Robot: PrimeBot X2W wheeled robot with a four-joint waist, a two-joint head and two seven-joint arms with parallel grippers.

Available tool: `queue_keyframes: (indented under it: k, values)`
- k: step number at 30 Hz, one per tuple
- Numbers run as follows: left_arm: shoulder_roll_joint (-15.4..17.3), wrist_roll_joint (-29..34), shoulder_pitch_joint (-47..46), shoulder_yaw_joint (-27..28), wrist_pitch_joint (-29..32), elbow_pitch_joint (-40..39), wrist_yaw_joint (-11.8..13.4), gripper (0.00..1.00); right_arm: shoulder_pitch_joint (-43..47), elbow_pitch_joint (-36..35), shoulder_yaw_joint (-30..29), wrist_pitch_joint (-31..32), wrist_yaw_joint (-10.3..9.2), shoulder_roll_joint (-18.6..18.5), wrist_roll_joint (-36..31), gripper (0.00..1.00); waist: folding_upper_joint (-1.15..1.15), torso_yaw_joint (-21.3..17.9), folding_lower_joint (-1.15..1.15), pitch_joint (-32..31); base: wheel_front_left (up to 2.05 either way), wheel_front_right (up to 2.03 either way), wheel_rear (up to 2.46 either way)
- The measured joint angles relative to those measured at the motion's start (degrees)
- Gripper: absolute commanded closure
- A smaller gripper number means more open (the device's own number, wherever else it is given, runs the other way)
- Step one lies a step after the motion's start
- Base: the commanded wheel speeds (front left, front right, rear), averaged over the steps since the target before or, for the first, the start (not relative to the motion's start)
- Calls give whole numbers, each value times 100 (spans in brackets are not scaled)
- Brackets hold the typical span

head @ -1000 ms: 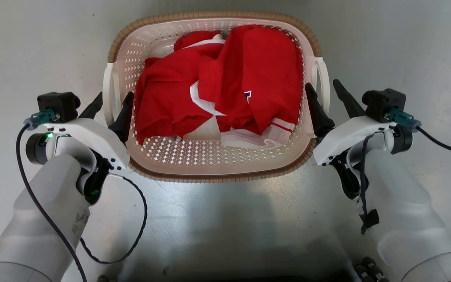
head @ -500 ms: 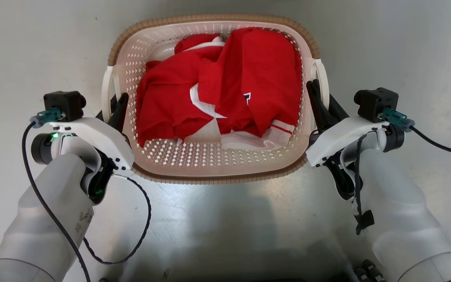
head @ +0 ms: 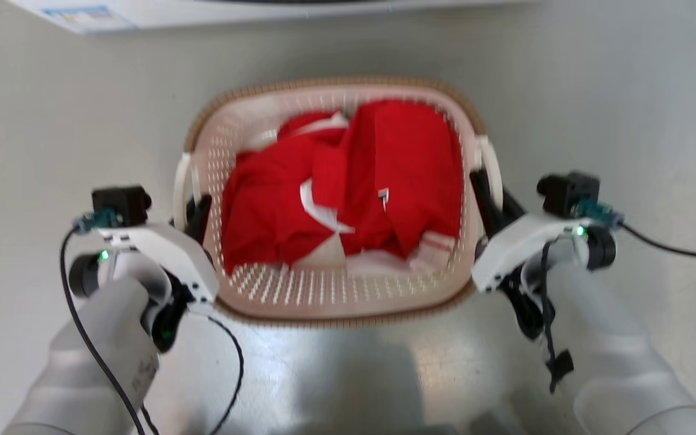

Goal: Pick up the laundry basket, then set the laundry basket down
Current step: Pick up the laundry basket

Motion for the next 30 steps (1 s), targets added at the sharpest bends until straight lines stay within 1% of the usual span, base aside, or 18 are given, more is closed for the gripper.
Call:
queue_keyframes:
  k: [7,11,14,20,30]
  values:
    - [-112,-394,469,-309,29,229,0,100,235,482,621,0,0,-2,458,100,0,-18,0,-694,0,0,0]
    - [-220,-649,681,-425,246,419,0,100,376,749,1044,7,0,7,891,100,0,-36,0,-1135,0,0,0]
    - [-244,-815,820,-502,309,498,0,100,478,802,1348,44,0,-3,1207,100,0,-55,0,-1481,0,0,0]
    - [-311,-1000,1088,-643,509,665,0,100,660,939,1838,328,0,1,1740,100,0,-109,0,-2177,0,0,0]
    - [-505,-1249,1612,-849,761,916,1,100,1026,1157,2387,827,-1,-8,2317,100,0,-218,0,-3242,0,0,0]
